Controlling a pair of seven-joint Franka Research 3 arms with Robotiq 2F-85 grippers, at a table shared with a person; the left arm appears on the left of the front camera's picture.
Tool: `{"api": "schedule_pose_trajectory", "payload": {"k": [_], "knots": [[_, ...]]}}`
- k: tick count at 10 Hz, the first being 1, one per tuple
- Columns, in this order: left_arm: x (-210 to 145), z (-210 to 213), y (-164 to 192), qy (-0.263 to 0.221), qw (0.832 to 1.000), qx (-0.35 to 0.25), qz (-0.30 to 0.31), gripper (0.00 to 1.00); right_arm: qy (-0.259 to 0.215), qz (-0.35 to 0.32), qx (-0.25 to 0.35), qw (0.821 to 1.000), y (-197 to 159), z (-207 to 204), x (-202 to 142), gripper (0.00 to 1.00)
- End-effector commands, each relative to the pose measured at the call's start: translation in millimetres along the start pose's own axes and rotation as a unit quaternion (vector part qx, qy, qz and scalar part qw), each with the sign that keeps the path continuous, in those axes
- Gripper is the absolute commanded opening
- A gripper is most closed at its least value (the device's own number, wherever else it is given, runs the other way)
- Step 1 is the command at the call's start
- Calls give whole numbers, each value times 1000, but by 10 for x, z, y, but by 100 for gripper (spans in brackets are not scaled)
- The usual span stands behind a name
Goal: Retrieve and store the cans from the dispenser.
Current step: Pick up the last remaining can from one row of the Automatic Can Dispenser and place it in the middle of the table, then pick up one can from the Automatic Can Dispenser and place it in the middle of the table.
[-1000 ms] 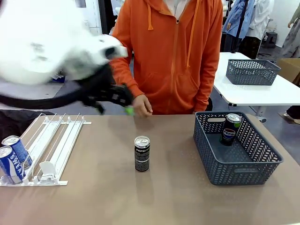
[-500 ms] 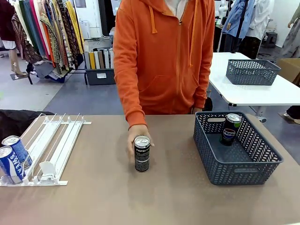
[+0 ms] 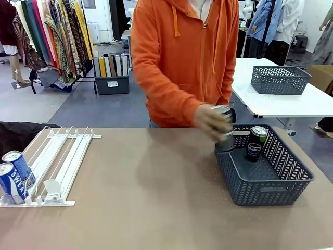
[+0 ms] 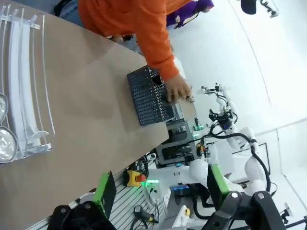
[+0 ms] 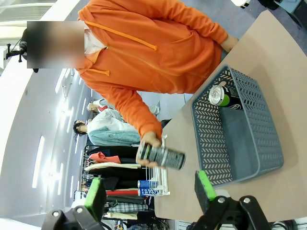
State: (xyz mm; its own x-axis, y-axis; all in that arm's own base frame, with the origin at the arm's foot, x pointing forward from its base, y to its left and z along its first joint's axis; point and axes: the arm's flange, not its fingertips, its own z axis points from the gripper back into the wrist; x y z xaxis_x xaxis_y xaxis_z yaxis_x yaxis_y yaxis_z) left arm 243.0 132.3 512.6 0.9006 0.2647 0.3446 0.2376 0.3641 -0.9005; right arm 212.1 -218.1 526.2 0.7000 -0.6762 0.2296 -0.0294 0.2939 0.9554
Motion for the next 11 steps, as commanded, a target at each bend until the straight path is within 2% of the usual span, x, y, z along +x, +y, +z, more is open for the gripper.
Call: {"api": "schedule_pose_trajectory", "payload": {"k": [1,11], "knots": [[0,0,-112,-3,1000,7,-18,100,-6,10,17,1000,15,-7,11,100],[-31,-3,-94,0,1000,17,-6,100,-6,10,17,1000,15,-7,11,100]]}}
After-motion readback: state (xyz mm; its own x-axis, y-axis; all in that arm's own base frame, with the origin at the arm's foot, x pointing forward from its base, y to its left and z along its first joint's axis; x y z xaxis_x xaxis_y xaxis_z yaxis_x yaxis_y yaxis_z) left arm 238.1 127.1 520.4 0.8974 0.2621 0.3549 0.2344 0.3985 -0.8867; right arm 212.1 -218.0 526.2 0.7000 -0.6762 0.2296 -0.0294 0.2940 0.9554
